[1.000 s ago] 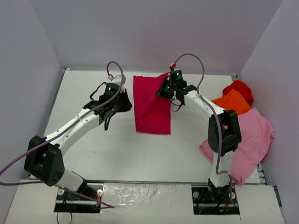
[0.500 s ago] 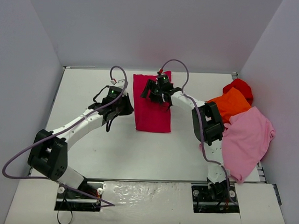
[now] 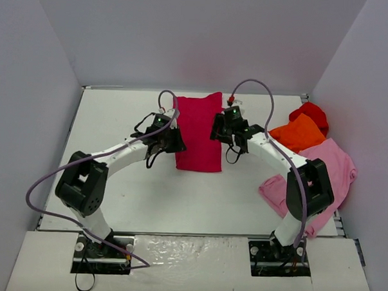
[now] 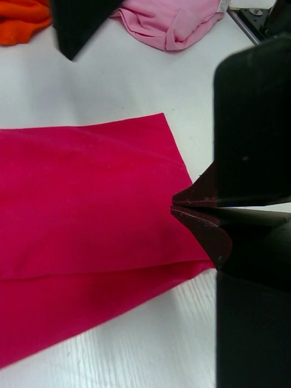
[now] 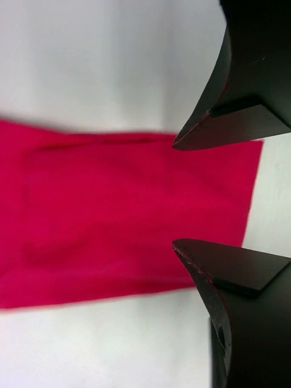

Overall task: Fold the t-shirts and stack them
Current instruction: Fold the folded rectangular tshirt in 1/3 of the way

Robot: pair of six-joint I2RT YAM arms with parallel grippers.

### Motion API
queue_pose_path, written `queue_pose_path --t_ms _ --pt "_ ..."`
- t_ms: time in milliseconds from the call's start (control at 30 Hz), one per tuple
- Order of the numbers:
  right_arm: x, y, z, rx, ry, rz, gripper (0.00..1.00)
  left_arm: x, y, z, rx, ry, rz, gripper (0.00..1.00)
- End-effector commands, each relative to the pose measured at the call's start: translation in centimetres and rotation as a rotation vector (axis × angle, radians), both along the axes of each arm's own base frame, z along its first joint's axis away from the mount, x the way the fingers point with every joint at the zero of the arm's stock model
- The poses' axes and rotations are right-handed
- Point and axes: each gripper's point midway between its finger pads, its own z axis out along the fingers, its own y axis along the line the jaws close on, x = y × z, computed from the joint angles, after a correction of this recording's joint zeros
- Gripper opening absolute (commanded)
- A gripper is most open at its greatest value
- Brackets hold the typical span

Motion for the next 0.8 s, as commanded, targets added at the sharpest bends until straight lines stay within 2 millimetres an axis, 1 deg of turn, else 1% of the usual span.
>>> queue_pose_path --t_ms 0,67,100,200,233,267,367,433,533,633,700,767 --pt "-5.1 -2.8 -5.8 -0.077 0.209 -0.015 0.61 1.4 -2.9 2.2 -0.112 -0.021 -0.048 0.00" --pt "-7.5 -2.7 -7.7 -0.044 0.286 0.007 0.63 1.5 -3.0 0.8 -0.088 0.019 -0.052 0.00" --pt "-8.2 -2.8 -8.3 -0.033 0.306 0.007 0.64 1.7 -3.1 0.6 -0.083 0.015 -0.055 0.00" --pt "-10.8 -3.5 -9.7 0.006 0.361 -0.038 0.66 2.8 -3.4 1.0 -0.072 -0.016 -0.060 0.00" --pt "-10.7 -3.4 -9.2 0.026 0.348 -0.050 0.66 2.9 -3.4 0.8 -0.066 -0.014 -0.058 0.00" --pt "-11.5 -3.4 -9.4 0.056 0.357 -0.063 0.67 3.3 -3.4 0.9 -0.055 -0.019 -0.055 0.00" --pt "-13.1 -3.4 -10.0 0.141 0.378 -0.088 0.67 4.9 -4.0 2.6 -0.051 -0.069 -0.062 0.00" --pt "-13.7 -3.6 -10.5 0.187 0.381 -0.119 0.67 5.6 -4.4 2.6 -0.051 -0.077 -0.062 0.00" --pt "-14.4 -3.2 -11.2 0.241 0.396 -0.134 0.67 7.2 -5.4 4.0 -0.070 -0.114 -0.066 0.00" --pt "-14.6 -3.3 -12.0 0.258 0.399 -0.160 0.67 8.4 -6.2 2.9 -0.067 -0.107 -0.077 0.00" --pt "-14.8 -3.4 -12.6 0.263 0.409 -0.171 0.66 9.1 -6.7 3.1 -0.075 -0.122 -0.085 0.00" --pt "-14.6 -3.0 -12.9 0.297 0.412 -0.184 0.65 9.7 -7.1 2.1 -0.071 -0.114 -0.091 0.00"
